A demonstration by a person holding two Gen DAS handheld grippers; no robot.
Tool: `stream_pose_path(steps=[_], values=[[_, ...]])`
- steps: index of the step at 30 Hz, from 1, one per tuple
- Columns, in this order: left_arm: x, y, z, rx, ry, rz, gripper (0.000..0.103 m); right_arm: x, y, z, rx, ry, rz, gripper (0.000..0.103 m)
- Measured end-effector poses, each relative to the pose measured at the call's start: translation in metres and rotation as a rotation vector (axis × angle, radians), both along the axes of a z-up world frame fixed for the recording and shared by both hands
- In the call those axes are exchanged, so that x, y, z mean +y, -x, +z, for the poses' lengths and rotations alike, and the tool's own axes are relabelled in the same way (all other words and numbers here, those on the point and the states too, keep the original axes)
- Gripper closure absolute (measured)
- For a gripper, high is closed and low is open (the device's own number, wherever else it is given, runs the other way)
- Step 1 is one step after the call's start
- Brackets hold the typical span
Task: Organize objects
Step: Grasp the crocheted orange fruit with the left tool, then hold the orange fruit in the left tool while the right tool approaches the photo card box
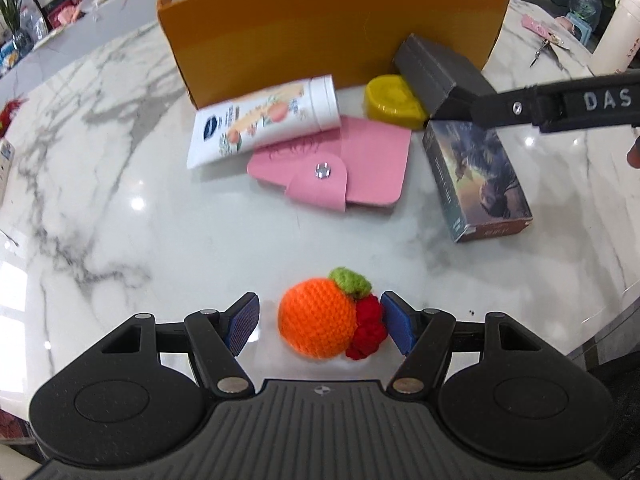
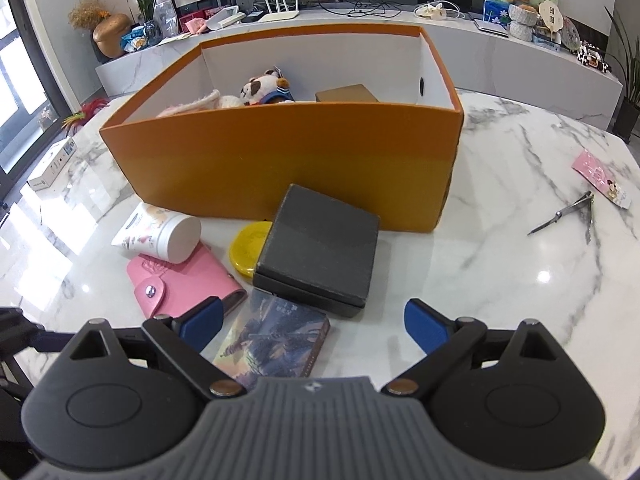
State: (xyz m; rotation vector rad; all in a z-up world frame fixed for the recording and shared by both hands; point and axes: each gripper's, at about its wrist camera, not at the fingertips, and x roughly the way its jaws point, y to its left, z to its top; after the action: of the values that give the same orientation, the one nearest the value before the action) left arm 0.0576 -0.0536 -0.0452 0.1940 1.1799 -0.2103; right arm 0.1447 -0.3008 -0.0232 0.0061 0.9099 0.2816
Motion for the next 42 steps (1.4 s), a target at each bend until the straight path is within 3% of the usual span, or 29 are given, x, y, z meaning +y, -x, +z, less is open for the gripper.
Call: stream_pose_path(steps=[7, 10, 16, 22, 29, 37, 40, 42], values=[[0.009, -0.002, -0.004, 0.000, 0.034, 0.022, 0.031, 0.008, -0.005, -0.007, 0.021, 0.013, -0.016, 0.006], [0.011, -0.003, -0.003, -0.006, 0.038, 0.031, 0.040, 0.018, -0.006, -0.016, 0.049, 0.037, -0.004, 0.006], [0.014, -0.005, -0.004, -0.009, 0.040, 0.034, 0.040, 0.040, -0.001, -0.029, 0.056, 0.142, 0.037, 0.006], [0.016, -0.008, -0.004, -0.016, 0.041, 0.042, 0.040, 0.050, 0.002, -0.037, 0.061, 0.178, 0.048, 0.007], [0.018, -0.009, -0.004, -0.019, 0.041, 0.049, 0.040, 0.049, 0.005, -0.041, 0.076, 0.158, 0.046, 0.021], [0.017, -0.009, -0.004, -0.020, 0.041, 0.050, 0.039, 0.047, 0.007, -0.041, 0.067, 0.159, 0.051, 0.020], [0.017, -0.008, -0.005, -0.020, 0.042, 0.050, 0.039, 0.045, 0.008, -0.042, 0.057, 0.155, 0.043, 0.017], [0.018, -0.008, -0.005, -0.021, 0.042, 0.051, 0.039, 0.042, 0.008, -0.044, 0.059, 0.154, 0.030, 0.008]])
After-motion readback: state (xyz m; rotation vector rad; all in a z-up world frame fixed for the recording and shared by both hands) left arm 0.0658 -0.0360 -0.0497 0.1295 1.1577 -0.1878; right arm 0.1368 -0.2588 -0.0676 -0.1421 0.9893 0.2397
